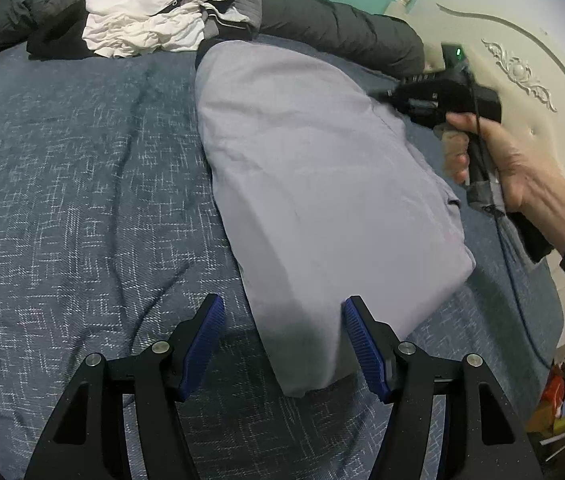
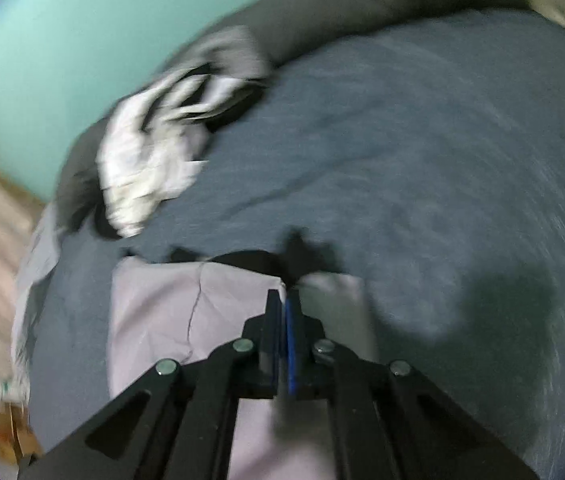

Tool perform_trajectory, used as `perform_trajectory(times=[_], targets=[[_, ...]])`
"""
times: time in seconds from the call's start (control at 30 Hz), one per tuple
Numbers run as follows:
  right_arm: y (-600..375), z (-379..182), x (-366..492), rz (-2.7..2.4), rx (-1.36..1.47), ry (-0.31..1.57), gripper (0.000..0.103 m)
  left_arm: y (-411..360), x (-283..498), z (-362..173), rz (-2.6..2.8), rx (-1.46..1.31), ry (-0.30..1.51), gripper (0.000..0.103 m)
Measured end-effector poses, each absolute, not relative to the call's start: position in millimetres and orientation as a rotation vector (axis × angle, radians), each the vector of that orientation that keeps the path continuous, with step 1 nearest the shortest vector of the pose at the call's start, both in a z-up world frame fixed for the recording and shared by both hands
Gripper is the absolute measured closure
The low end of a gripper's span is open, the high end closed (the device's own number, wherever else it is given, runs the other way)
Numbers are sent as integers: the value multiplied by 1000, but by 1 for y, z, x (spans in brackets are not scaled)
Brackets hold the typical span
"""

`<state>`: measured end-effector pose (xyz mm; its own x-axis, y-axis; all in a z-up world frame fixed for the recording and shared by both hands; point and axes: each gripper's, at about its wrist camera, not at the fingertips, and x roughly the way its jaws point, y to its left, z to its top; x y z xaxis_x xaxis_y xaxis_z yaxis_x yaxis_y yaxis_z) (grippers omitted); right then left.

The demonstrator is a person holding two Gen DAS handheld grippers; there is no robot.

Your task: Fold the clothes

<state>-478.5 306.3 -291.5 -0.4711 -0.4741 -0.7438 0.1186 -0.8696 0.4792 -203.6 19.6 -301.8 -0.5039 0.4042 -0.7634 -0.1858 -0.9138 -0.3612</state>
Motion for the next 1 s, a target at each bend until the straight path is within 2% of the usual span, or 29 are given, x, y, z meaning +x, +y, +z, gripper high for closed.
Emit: perform_trajectory(times=[0.27,0.67,0.83,0.9,1.0], targets=[[303,-310,-482,-2392,1429,-410,101,23,-203,-304,2430,-1334,-322,34],[296,-236,-441,-2461,1148,-191,95,23,-199,-295,2448,-1320,-306,34],[296,-228,-412,-2566,1078,-122,94,24,-199,-295,2454,-1316,-293,34],[296,-229,-409,-2531,1037,-158,93,24,-199,-295,2454,-1316,-290,34],[275,-239,-414,-2469,1072,-32,93,25,-198,-295,2454,-1315,-288,34]])
